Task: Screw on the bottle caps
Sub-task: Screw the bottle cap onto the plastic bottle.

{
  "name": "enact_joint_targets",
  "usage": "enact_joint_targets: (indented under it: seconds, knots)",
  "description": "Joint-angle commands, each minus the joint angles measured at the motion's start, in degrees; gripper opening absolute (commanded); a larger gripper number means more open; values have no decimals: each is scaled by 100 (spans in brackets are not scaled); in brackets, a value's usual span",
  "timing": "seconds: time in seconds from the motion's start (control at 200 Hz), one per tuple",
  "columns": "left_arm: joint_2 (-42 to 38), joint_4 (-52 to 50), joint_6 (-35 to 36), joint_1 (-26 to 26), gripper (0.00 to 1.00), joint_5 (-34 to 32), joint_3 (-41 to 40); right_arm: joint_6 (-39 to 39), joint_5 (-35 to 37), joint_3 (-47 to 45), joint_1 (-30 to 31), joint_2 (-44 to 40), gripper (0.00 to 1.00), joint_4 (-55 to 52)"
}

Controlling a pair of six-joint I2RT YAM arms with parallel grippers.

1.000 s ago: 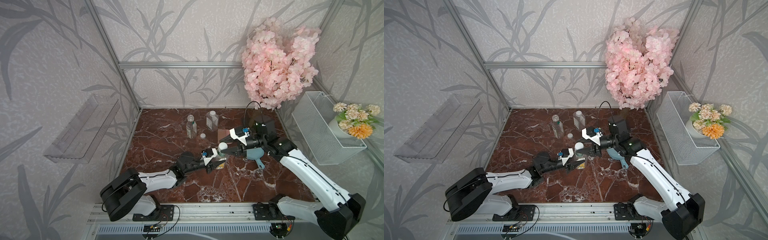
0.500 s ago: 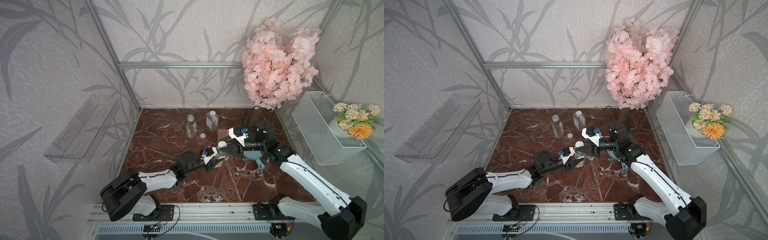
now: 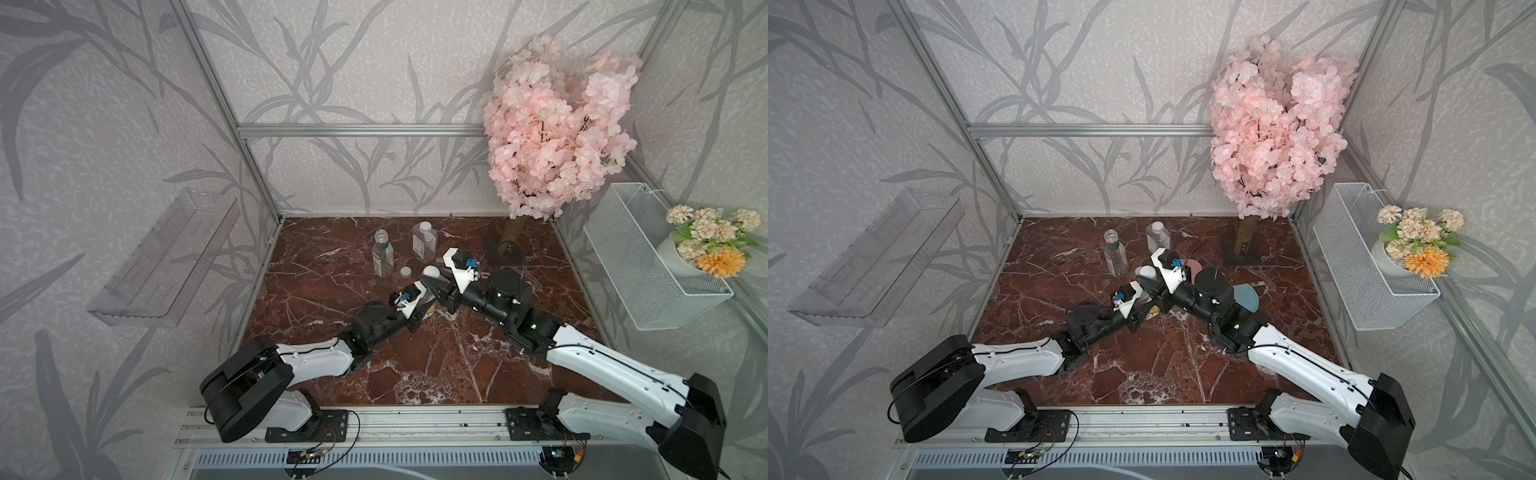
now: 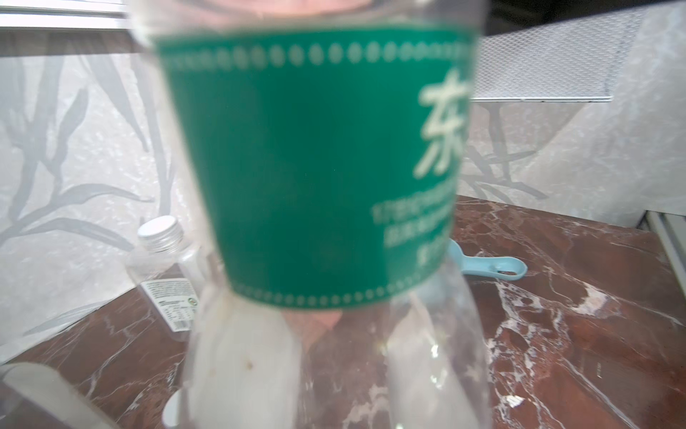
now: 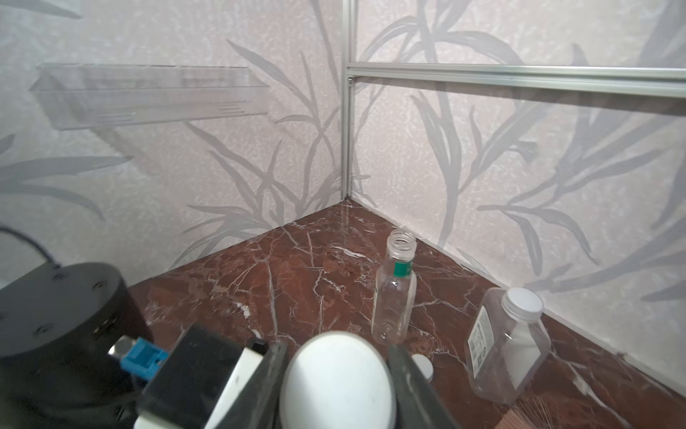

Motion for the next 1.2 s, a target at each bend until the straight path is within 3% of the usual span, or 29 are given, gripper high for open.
enact_joint_targets:
  seconds: [0.0,0.16,0.375,0.48,0.75,0.77,0.91,1.015,1.195]
  knots:
    - [-162,1159,207,-136,18,-133,329,615,1202,-351,636,638,28,-595]
    - [-155,1174,209,-145,18,-423,255,740,1801,-308,925,1007,27,-250]
    - [-130,1090,128,-145,18,-612,107,608,1691,-188,949,809,32,-310]
    - [-69,1022,54,-145,18,-671,48,516,1555,-254,943,495,45,-332]
    - [65,756,-170,-127,18,-912,13,233,1026,-176,916,-837,99,-1425]
    - [73,739,-177,-127,18,-912,13,222,967,-167,906,-953,99,-1539]
    - [30,576,-182,-123,18,-706,46,-71,246,-184,710,-1794,99,-2233]
    - [-36,479,-94,-123,18,-130,57,-390,-657,-46,300,-2254,99,-2832]
    - [-152,300,80,-132,18,1374,100,-1302,-2870,459,-1149,-2313,100,-3636]
